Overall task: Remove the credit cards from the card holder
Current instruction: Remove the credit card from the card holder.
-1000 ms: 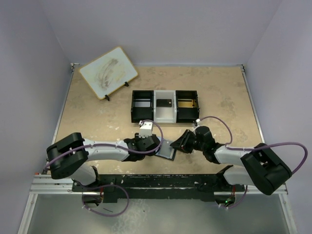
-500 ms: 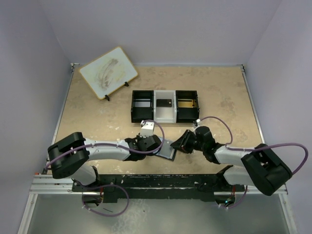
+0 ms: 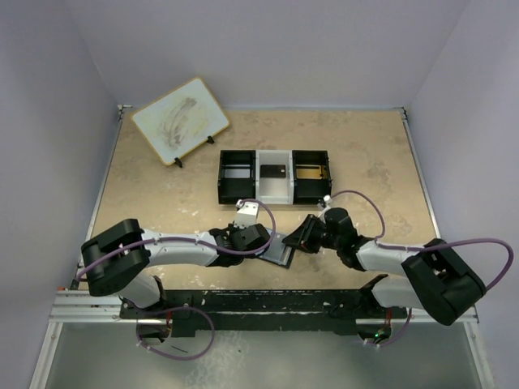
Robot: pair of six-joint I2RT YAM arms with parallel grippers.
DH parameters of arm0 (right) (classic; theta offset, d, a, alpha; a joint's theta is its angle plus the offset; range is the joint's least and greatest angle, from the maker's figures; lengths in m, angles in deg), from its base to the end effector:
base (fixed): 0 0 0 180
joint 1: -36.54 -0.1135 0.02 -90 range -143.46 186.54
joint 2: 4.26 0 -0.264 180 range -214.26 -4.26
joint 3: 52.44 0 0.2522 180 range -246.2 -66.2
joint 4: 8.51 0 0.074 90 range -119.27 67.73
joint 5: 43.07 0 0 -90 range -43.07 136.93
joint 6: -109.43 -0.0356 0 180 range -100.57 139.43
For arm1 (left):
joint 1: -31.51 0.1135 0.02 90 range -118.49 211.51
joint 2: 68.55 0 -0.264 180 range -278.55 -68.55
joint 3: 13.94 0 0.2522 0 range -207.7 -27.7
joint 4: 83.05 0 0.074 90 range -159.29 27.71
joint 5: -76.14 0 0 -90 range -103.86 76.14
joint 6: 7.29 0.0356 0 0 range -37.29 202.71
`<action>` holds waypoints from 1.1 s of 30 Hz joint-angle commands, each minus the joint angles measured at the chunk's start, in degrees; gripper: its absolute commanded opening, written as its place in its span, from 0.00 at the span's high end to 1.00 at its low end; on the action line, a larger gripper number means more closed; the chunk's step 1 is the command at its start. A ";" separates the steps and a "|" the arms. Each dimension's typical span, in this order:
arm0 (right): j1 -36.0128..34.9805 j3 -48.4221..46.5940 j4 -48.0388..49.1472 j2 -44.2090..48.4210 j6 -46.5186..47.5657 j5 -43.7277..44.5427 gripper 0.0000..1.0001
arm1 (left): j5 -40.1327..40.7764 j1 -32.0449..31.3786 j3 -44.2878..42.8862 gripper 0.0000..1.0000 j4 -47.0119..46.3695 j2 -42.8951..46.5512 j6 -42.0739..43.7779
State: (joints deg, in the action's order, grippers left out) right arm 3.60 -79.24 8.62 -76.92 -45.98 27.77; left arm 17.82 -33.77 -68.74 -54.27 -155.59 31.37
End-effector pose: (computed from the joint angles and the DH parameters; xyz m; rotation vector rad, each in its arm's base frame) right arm 0.1710 0.1247 0.1328 0.4308 2.3184 1.3104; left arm 0.1300 -0.2376 0.1514 0.1171 2.4148 -0.1708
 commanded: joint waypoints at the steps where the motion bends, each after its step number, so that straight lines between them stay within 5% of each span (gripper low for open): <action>1: -0.03 -1.78 3.41 0.95 1.13 -3.16 0.72 | -4.17 -0.29 -0.93 0.81 -1.96 -1.69 0.59; 33: -0.15 -7.98 2.62 -1.96 4.40 -6.97 0.70 | -4.10 -0.29 -1.23 0.84 -2.43 0.28 0.18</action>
State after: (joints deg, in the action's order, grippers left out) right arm 3.60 -84.49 9.89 -77.93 -43.18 22.26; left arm 17.84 -33.77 -68.74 -54.57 -155.64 31.51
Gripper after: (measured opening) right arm 0.296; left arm 0.168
